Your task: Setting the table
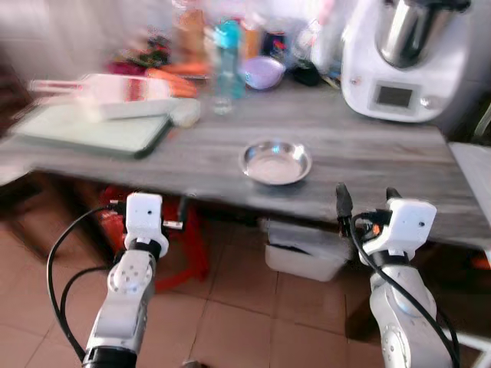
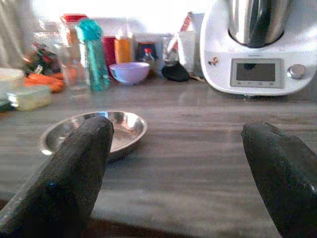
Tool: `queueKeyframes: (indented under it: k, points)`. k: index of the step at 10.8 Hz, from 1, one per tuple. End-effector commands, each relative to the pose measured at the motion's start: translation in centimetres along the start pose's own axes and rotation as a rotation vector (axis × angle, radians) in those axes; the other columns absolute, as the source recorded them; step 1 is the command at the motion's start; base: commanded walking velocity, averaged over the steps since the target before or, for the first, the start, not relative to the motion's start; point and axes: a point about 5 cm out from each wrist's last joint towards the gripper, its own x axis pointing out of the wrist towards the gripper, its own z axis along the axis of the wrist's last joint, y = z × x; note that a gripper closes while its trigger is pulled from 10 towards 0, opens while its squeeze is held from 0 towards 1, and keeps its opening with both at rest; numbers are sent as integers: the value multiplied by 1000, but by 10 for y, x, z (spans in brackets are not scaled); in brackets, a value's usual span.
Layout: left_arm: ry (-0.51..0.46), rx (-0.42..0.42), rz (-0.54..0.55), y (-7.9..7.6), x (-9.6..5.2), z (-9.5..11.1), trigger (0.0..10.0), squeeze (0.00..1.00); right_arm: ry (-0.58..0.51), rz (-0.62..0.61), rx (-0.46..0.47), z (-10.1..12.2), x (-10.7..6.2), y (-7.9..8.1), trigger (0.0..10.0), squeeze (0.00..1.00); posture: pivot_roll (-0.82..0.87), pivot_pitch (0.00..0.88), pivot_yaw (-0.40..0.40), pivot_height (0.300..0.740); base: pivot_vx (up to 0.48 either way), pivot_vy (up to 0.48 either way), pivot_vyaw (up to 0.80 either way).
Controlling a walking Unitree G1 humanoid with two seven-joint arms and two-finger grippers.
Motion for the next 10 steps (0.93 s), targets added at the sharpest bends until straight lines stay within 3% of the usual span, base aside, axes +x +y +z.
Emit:
queueKeyframes:
  k: [1,5,8,10]
  points:
    - [8,10,-10,-2,0,-2,10000,0,24,-22,9,-4,0,-4,10000,0,19,6,12,740,-349,0,0]
    - [4,5,-26,-7,1,-3,10000,0,12,-34,8,-2,5,-7,10000,0,14,6,9,740,-333,0,0]
    - [-45,-32,-136,-13,0,2,10000,0,14,-36,4,-2,7,-8,10000,0,11,10,7,740,0,0,0]
    - [-46,-34,-143,-13,-1,3,10000,0,15,-35,4,-2,7,-7,10000,0,11,10,7,740,0,0,0]
